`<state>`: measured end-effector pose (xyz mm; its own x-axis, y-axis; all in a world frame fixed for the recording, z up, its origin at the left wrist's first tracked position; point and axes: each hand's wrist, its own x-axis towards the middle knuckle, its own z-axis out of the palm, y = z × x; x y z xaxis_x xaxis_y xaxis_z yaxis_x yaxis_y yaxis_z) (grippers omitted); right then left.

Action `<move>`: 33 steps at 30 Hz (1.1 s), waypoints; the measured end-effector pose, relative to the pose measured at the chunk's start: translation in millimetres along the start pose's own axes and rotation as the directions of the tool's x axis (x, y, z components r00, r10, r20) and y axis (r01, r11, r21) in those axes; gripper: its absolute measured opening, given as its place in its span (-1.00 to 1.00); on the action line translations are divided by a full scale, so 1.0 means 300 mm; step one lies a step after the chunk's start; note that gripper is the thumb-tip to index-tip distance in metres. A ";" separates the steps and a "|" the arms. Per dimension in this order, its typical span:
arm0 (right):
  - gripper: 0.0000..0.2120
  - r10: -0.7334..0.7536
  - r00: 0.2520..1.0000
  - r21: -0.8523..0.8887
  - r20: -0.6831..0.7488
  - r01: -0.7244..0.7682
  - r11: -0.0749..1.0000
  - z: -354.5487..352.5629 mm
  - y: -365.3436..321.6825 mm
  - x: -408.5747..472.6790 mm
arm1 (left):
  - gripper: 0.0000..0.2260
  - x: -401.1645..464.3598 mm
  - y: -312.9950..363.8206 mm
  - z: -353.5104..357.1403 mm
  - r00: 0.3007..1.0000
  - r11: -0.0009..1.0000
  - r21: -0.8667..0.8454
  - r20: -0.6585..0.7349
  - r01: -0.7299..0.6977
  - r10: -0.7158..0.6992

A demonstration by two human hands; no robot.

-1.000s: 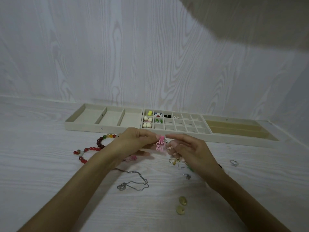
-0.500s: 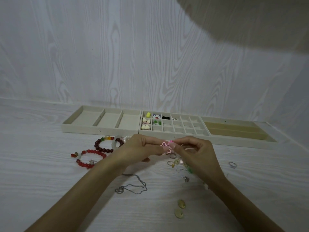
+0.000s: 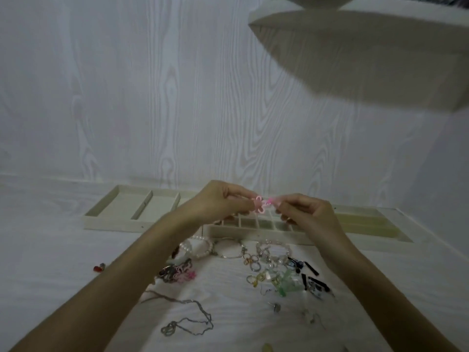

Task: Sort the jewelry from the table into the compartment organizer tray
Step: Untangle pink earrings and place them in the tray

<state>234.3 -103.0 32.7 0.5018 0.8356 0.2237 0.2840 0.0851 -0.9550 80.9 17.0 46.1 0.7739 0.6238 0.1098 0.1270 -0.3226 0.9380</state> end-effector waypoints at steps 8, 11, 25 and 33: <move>-0.82 0.033 0.995 -0.061 0.094 -0.027 0.998 -0.084 -0.050 0.207 | -0.96 0.225 0.059 0.022 0.999 0.998 0.060 -0.043 -0.011 0.013; -0.86 0.034 0.998 -0.139 0.049 -0.027 0.990 -0.100 -0.003 0.273 | -0.92 0.308 0.023 0.036 0.999 0.994 0.108 -0.032 0.005 -0.002; -0.86 -0.031 0.985 -0.598 0.171 0.129 0.791 -0.161 0.160 0.463 | -0.82 0.496 -0.133 0.094 0.997 0.931 0.360 0.025 0.059 -0.073; -0.88 0.028 0.966 -0.671 0.257 0.157 0.724 -0.190 0.217 0.541 | -0.80 0.580 -0.172 0.152 0.994 0.745 0.664 0.014 0.071 -0.107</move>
<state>380.8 7.1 17.9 0.2831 0.9489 0.1393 0.8331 -0.1713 -0.5260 237.4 109.9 1.7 0.7642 0.6450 0.0042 0.5614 -0.6683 0.4881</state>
